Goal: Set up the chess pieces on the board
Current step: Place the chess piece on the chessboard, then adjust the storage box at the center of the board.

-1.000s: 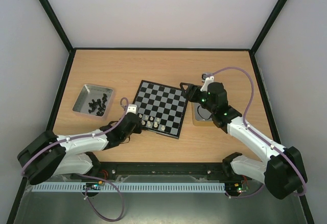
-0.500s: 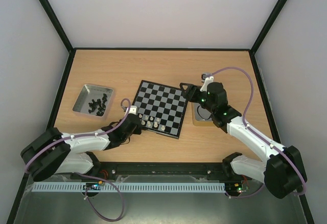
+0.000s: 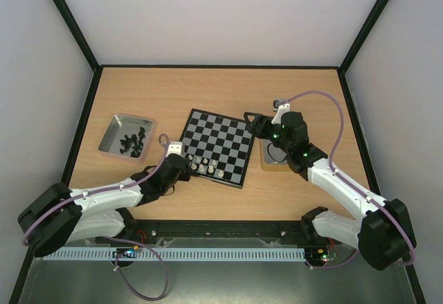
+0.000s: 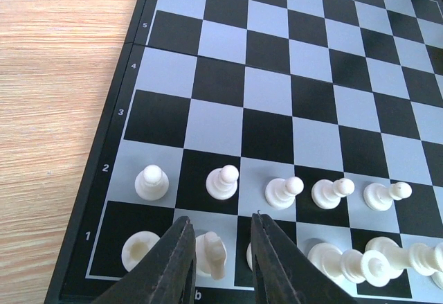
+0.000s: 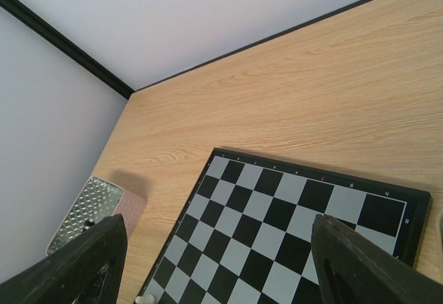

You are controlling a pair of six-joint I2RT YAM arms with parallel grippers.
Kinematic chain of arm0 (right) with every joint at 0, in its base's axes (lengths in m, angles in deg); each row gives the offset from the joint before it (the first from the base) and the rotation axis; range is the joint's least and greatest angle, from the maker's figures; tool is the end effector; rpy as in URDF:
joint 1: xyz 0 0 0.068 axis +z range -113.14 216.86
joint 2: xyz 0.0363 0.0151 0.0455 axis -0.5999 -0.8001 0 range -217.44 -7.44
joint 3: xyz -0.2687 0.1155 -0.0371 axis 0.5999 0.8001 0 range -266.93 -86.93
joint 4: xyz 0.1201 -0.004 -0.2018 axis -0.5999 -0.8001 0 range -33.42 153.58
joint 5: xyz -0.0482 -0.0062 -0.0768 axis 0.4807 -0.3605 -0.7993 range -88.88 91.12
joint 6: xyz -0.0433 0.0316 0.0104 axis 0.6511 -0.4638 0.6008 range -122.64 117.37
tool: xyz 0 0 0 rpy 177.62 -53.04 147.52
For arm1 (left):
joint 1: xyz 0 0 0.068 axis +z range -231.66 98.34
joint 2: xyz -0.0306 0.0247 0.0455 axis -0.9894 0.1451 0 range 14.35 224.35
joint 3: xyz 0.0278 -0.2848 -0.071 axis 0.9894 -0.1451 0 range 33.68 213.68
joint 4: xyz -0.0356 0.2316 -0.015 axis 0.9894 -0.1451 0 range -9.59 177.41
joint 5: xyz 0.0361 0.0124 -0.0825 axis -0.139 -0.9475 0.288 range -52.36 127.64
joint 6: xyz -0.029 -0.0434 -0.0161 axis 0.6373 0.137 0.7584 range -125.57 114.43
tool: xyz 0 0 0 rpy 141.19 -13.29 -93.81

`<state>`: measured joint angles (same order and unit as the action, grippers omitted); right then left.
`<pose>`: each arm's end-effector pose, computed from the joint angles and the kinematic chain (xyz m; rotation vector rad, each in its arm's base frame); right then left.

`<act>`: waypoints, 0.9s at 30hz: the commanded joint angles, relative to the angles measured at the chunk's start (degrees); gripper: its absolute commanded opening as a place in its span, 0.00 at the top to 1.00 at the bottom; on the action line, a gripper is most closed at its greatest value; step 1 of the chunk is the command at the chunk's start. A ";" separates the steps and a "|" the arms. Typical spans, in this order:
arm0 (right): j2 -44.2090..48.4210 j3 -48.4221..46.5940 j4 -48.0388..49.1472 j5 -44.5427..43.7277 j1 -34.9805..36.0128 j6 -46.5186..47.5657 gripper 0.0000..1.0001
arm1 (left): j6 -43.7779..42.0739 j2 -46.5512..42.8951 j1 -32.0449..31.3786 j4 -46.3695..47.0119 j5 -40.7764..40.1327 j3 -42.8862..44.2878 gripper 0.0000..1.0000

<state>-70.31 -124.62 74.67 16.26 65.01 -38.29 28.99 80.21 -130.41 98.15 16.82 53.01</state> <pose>0.1865 0.1107 0.3042 -0.0730 1.9306 1.0089 0.1304 -0.1290 0.1961 0.0657 2.1815 -0.4411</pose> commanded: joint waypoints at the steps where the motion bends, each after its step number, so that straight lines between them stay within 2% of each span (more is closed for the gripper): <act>1: 1.61 0.19 1.15 -0.85 0.16 -0.15 0.28 | 0.47 -2.20 -0.15 -2.96 -1.36 1.16 0.74; 6: 2.46 -0.58 -1.45 -3.12 0.16 -0.26 0.28 | 0.85 -6.79 -0.04 -7.54 -3.90 5.55 0.70; 11: 0.81 -5.58 -13.85 -15.02 -0.11 1.94 0.30 | -1.06 -11.87 2.60 -11.96 -4.59 12.06 0.66; 14: -2.59 -11.02 -23.85 -20.66 -2.57 5.87 0.31 | -3.57 -14.01 6.22 -14.49 -2.05 16.28 0.64; 17: -6.27 -14.77 -30.62 -18.49 -6.91 8.50 0.32 | -4.82 -15.13 10.29 -19.18 2.58 22.42 0.61; 19: -8.09 -15.91 -33.07 -17.39 -8.53 9.81 0.32 | -6.22 -15.54 12.03 -21.11 5.90 26.18 0.58; 23: -13.08 -17.69 -37.08 -18.50 -9.57 10.86 0.31 | -8.16 -15.59 13.00 -23.92 7.40 31.16 0.52; 27: -17.65 -18.65 -39.60 -27.47 -10.67 12.29 0.26 | -8.98 -15.71 13.61 -24.89 9.27 32.78 0.52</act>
<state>-84.67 -141.19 42.04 -1.99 55.28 -28.83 22.41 64.85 -117.54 77.37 22.74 84.18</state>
